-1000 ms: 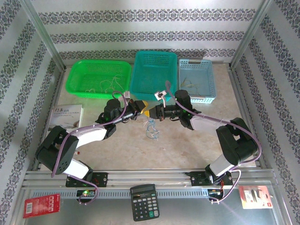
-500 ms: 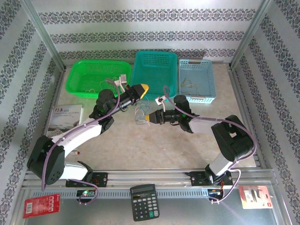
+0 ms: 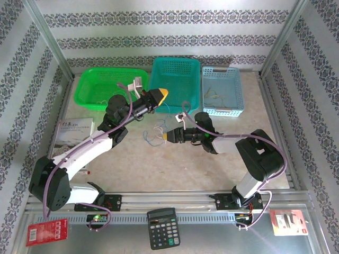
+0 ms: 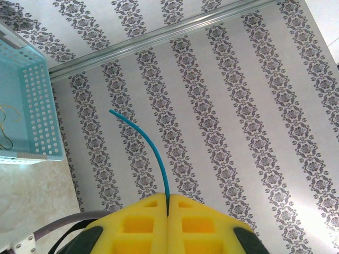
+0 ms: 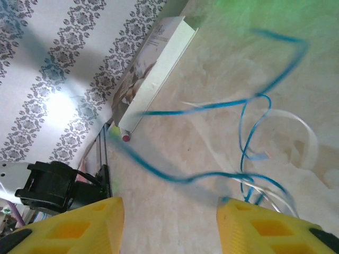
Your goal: Untangle the cables
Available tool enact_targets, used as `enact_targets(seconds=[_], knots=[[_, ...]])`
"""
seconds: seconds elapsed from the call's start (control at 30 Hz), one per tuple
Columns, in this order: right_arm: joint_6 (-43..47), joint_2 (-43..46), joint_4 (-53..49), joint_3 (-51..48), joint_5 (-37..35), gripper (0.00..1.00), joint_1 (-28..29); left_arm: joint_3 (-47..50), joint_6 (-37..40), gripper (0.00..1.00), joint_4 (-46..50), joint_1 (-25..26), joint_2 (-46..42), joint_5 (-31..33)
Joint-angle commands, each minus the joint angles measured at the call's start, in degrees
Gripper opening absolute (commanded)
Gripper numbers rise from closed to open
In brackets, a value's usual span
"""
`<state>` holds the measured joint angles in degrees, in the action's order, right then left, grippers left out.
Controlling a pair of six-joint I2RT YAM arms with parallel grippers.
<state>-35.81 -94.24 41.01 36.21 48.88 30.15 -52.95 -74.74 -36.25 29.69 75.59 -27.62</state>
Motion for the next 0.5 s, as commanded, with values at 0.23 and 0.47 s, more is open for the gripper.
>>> enact_targets(seconds=[0.23,0.47], knots=[[1.29,-1.34,2.56,1.85,-4.01,0.54,0.17,-4.56,1.43,0.00,1.23,1.59,0.71,-0.20],[0.84,-4.05,4.19,1.02,-11.90,0.54,0.08,-8.40,0.56,0.00,1.62,1.87,1.45,-0.90]])
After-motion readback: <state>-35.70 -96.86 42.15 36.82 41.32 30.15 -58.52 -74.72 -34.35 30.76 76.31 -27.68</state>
